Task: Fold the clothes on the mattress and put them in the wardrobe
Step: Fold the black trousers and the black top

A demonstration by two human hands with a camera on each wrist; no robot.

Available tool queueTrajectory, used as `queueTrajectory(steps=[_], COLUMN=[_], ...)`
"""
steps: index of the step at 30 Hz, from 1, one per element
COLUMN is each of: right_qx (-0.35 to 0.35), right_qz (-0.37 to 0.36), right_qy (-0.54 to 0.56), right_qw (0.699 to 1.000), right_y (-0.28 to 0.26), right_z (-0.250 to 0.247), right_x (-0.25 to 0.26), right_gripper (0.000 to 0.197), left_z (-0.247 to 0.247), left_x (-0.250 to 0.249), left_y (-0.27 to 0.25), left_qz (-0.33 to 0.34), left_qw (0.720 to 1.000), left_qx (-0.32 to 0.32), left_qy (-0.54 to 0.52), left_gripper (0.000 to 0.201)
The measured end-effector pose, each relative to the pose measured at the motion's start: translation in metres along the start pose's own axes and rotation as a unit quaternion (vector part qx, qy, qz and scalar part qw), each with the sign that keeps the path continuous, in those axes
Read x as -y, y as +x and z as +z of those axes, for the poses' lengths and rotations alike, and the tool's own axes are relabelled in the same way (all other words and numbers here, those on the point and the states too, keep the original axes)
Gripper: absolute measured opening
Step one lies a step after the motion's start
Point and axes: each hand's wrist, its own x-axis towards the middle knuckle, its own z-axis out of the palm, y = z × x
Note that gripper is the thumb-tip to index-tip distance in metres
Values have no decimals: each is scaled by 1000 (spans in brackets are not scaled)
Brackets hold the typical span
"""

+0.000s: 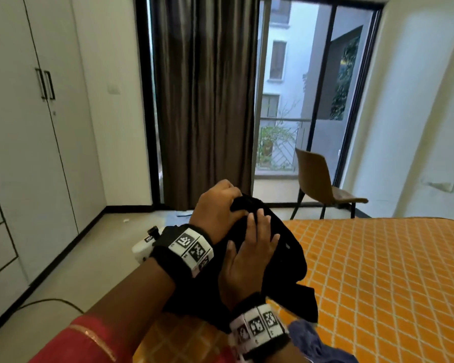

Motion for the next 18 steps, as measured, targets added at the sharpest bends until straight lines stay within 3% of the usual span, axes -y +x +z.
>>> queueTrajectory(steps=[3, 7, 14, 18], right_qx=[-20, -39, -15, -22], right_qz=[7, -63, -85, -216], right_qy=[-24, -48, -10, -66], right_qw=[1000, 996, 996, 974], right_y=[40, 101, 190, 249], right_z=[3, 3, 4, -8], right_x=[-17, -26, -10, 16], right_gripper=[61, 64, 65, 47], left_z=[-13, -37, -88, -109], left_x=[-3, -5, -8, 4], left_y=[10, 23, 64, 78], left_qz=[16, 35, 22, -10], left_qw=[999, 995, 986, 970], left_qx=[-22, -73, -147, -193], left_qy=[-17, -52, -74, -149], left_gripper=[22, 23, 23, 25])
